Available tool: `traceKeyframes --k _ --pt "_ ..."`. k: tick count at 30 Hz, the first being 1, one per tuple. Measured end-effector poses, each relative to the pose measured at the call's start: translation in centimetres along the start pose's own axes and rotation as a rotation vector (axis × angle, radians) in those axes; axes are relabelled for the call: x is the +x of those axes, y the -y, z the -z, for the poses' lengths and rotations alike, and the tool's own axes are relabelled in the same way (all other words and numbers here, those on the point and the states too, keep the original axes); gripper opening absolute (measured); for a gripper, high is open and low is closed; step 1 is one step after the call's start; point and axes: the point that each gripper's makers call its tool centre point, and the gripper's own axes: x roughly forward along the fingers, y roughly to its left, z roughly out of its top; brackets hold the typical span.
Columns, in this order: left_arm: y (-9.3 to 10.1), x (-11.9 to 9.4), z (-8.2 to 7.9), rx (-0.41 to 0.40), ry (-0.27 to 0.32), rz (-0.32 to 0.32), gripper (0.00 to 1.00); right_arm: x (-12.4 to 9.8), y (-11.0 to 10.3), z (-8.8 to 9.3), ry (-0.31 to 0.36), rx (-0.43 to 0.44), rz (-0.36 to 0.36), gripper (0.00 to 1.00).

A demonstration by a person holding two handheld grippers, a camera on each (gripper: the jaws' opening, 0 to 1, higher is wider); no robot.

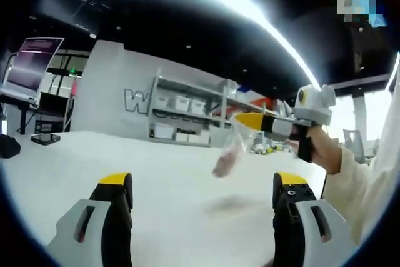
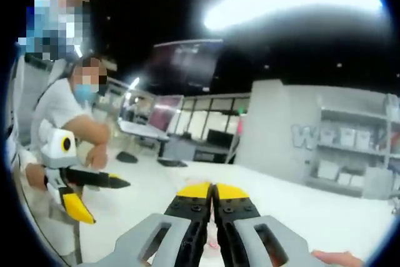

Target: Open the resealable bag by pulling the two sides of the seal apart until the entire bag opening is separated and visibly accessible.

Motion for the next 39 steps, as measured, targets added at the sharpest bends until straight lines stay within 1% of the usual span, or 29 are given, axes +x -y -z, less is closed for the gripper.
traceKeyframes --k 3,9,14,19,24,31,39 --pt "-0.1 0.1 0.4 -0.008 -0.013 0.003 0.91 0.1 0.0 0.0 -0.006 -0.007 -0.002 0.00" --pt "-0.1 0.0 0.5 -0.006 -0.016 0.001 0.91 0.7 0.1 -0.5 -0.018 -0.050 -0.014 0.00" --pt "0.1 0.0 0.5 -0.005 -0.018 0.006 0.91 1.3 0.2 -0.6 -0.041 -0.091 -0.029 0.00" --pt "0.1 -0.1 0.6 -0.003 -0.022 0.007 0.91 1.9 0.8 -1.1 -0.051 -0.123 -0.029 0.00" --pt "0.1 -0.1 0.6 -0.004 -0.020 0.006 0.91 2.5 1.4 -1.1 -0.061 -0.120 -0.029 0.00" --pt "-0.1 -0.4 0.8 -0.002 -0.023 0.000 0.91 3.3 2.1 0.2 -0.108 -0.130 -0.032 0.00" --pt "0.0 -0.3 0.9 0.000 -0.029 0.003 0.91 4.0 3.3 0.8 -0.121 -0.076 -0.028 0.00"
